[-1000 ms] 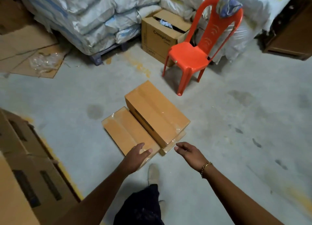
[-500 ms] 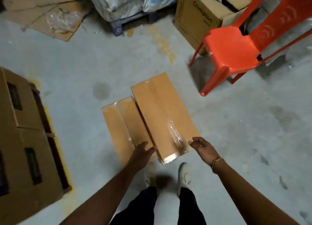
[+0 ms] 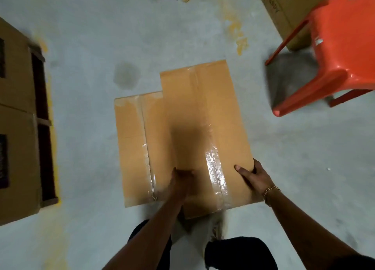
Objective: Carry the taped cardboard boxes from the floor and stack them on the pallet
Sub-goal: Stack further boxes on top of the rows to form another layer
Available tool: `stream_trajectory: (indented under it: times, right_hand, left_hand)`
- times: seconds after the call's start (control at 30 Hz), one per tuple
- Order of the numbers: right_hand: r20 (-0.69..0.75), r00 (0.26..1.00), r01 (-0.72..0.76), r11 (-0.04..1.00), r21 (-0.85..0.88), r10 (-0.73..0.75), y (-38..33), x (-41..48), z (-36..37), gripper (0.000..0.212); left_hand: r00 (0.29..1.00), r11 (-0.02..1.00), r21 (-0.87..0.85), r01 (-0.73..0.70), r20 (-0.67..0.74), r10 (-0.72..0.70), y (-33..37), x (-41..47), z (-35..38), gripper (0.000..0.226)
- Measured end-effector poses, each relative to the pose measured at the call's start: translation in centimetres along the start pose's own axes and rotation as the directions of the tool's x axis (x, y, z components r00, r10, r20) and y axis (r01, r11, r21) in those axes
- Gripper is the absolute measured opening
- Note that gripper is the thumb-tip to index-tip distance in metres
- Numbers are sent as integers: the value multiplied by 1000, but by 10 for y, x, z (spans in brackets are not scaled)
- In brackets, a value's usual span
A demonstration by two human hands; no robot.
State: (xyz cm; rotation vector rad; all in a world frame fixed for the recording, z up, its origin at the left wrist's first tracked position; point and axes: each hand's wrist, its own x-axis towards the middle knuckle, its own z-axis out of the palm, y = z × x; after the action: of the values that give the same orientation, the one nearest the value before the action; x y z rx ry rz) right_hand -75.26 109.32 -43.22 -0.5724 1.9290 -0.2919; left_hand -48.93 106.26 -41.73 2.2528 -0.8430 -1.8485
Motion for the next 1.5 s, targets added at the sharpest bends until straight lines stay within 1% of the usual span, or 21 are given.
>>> stream_trajectory:
  times: [0.13, 0.17, 0.27, 0.3, 0.37, 0.43, 0.63, 0.73, 0.83, 0.87, 0.9, 1.0, 1.07, 1.1, 1.13, 1.17, 1.23, 1.3, 1.33, 1.37, 1.5]
  right_hand:
    - [-13, 996, 89, 996, -13, -89, 8, 2, -4, 57]
    - [-10, 993, 115, 993, -6, -115, 4, -6, -7, 53]
    - [-7, 986, 166, 986, 15, -166, -14, -43, -18, 49]
    - [-4, 983, 182, 983, 24, -182, -22, -60, -23, 46]
    - [6, 977, 212, 977, 31, -212, -40, -96, -33, 41]
    - [15, 971, 238, 971, 24, -239, -62, -134, -42, 40]
    - [65, 937, 345, 939, -12, -343, -133, -251, -51, 52]
    - [92, 911, 407, 913, -36, -403, -161, -304, -44, 58]
    - [130, 871, 485, 871, -77, -473, -181, -347, -25, 83]
    - [143, 862, 501, 861, -89, -487, -190, -359, -17, 90]
    - [160, 843, 531, 842, -95, -514, -198, -372, -5, 90]
    - [225, 778, 619, 777, -112, -587, -226, -418, 39, 70]
    - [261, 736, 665, 739, -109, -624, -240, -446, 79, 48]
    - [275, 716, 687, 719, -109, -642, -247, -459, 101, 41]
    - [284, 697, 705, 702, -104, -658, -254, -473, 124, 40]
    - [293, 685, 717, 689, -105, -668, -259, -486, 149, 45]
    - [318, 667, 735, 666, -130, -674, -266, -512, 199, 64]
    - [347, 656, 744, 653, -144, -670, -269, -535, 249, 87]
    - [368, 655, 740, 659, -136, -660, -271, -546, 272, 92]
    - [387, 652, 739, 661, -132, -651, -274, -559, 296, 89]
    - [458, 602, 765, 636, -98, -654, -289, -602, 378, 53]
  left_hand:
    - [992, 994, 71, -83, -85, 89, -8, -6, 6, 73]
    - [990, 994, 22, -108, -89, 110, -9, -13, 1, 76]
    - [980, 975, -111, -195, -66, 188, 0, -51, -20, 56]
    - [973, 965, -129, -228, -76, 220, 6, -68, -29, 57]
    - [969, 962, -118, -245, -75, 237, 18, -104, -48, 66]
    - [964, 959, -106, -263, -79, 256, 28, -145, -68, 67]
    - [942, 950, -113, -291, -207, 264, 44, -262, -139, 80]
    - [903, 930, -68, -362, -274, 332, 30, -311, -174, 87]
    - [874, 914, -71, -398, -333, 355, 14, -352, -214, 88]
    - [863, 908, -99, -406, -368, 346, 9, -364, -229, 86]
    - [854, 900, -136, -415, -400, 333, 1, -375, -244, 84]
    - [827, 864, -232, -447, -476, 300, -32, -398, -294, 80]
    - [800, 831, -277, -483, -524, 291, -58, -411, -333, 86]
    - [782, 819, -277, -502, -549, 293, -73, -416, -353, 88]
    - [771, 812, -283, -511, -568, 287, -88, -422, -374, 87]
    - [757, 804, -287, -521, -591, 280, -103, -428, -395, 83]
    - [735, 799, -293, -526, -629, 253, -135, -439, -439, 78]
    - [719, 804, -301, -514, -662, 212, -167, -450, -480, 78]
    - [711, 806, -306, -507, -677, 190, -183, -456, -500, 79]
    - [706, 807, -316, -499, -688, 167, -198, -461, -520, 78]
    - [672, 782, -340, -523, -729, 132, -249, -473, -590, 71]
